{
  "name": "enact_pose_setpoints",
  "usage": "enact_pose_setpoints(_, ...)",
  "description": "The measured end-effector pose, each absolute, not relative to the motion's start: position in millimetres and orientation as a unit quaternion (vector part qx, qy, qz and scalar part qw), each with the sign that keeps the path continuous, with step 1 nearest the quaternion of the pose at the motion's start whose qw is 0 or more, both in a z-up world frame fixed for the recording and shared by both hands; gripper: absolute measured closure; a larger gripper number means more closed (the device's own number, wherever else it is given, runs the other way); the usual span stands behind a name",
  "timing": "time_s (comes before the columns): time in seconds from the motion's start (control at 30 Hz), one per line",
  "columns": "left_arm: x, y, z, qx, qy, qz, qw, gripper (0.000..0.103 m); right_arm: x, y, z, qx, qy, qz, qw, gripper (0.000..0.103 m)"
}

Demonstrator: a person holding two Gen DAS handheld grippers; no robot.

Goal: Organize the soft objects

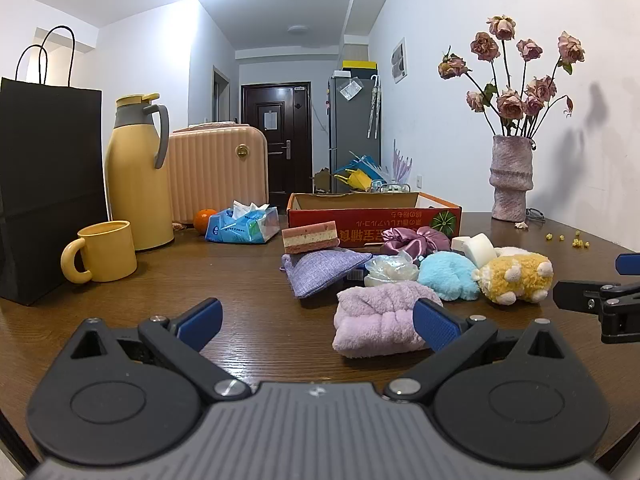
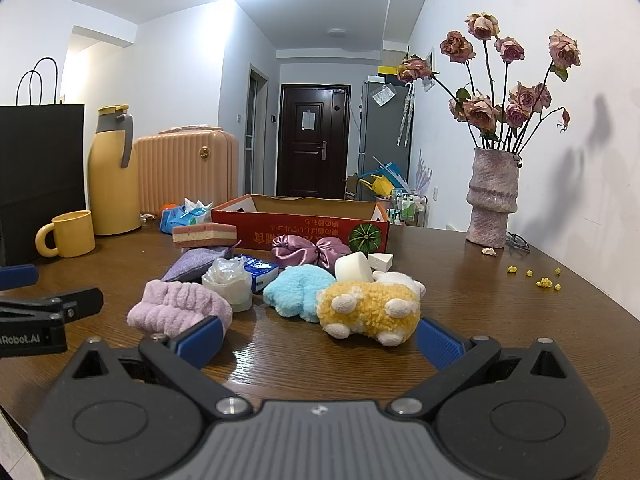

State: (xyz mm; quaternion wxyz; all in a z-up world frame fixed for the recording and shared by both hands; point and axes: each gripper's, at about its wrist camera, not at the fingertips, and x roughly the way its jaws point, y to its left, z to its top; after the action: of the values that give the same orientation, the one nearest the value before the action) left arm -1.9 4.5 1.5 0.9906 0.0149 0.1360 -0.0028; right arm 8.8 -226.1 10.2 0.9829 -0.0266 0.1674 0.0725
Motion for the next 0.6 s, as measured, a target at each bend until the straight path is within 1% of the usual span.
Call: enact_pose_setpoints(0.6,-1.6,3.4,2.1,0.015,0.136,-0.002,0.991,0.0,10.5,-225.4,8.5,-0.027,0.169,0.073,0.983,0.0)
